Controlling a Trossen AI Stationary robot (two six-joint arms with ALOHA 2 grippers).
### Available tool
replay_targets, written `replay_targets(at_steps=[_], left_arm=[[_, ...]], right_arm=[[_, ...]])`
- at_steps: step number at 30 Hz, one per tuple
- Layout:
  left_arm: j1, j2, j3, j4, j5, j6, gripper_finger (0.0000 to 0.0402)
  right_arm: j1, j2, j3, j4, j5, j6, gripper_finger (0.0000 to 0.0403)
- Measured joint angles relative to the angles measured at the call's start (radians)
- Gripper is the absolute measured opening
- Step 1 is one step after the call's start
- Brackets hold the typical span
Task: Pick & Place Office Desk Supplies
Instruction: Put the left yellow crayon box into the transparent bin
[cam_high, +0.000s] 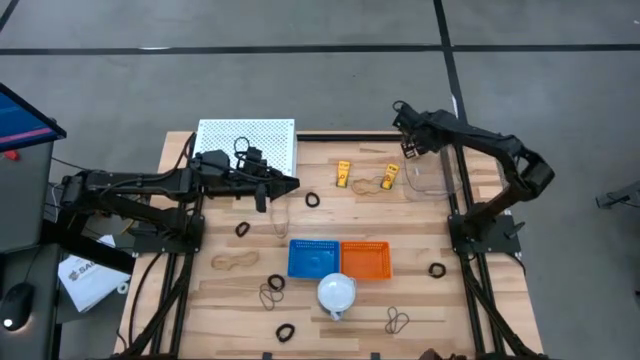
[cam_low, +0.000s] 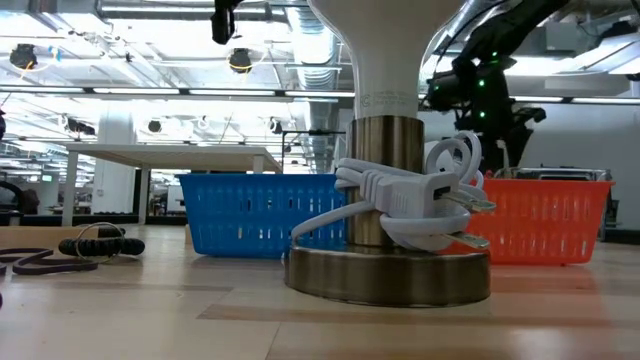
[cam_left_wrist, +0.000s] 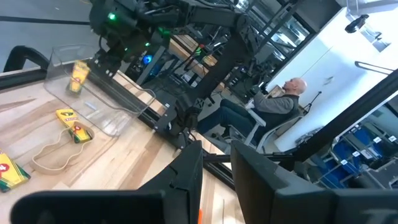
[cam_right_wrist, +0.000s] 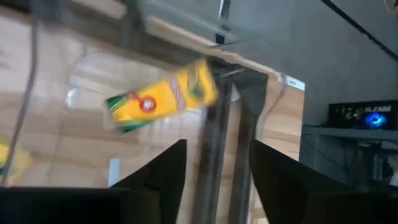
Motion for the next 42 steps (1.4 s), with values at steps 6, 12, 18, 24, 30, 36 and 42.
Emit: replay_targets(at_steps=[6, 12, 18, 24, 30, 36, 42], left_arm=[[0.0, 0.0, 0.0, 0.0, -0.001, 0.0, 0.0076], [0.0, 0.0, 0.0, 0.0, -0.008, 0.011, 0.0076], [0.0, 0.0, 0.0, 0.0, -0.008, 0.019, 0.0076], [0.001, 0.0, 0.0, 0.0, -0.069, -0.058, 0.0076], [0.009, 0.0, 0.0, 0.017, -0.079, -0.107, 0.0076], [0.012, 0.0, 0.0, 0.075, -0.075, -0.159, 0.0076], [0.003, 0.0, 0.0, 0.109, -0.07, -0.137, 0.0076]], right_arm=[[0.022, -0.168, 0.0, 0.087, -0.176, 0.064, 0.0236], [0.162, -0.334, 0.001, 0.263, -0.407, 0.165, 0.0244], [0.378, -0.344, 0.0, 0.332, -0.409, 0.267, 0.0229], [0.555, -0.295, 0.0, 0.443, -0.413, 0.367, 0.0217], [0.588, -0.211, 0.0, 0.554, -0.416, 0.404, 0.021], [0.543, -0.089, 0.02, 0.793, -0.573, 0.456, 0.0208], [0.519, 0.084, 0.249, 0.689, -0.623, 0.351, 0.0207]])
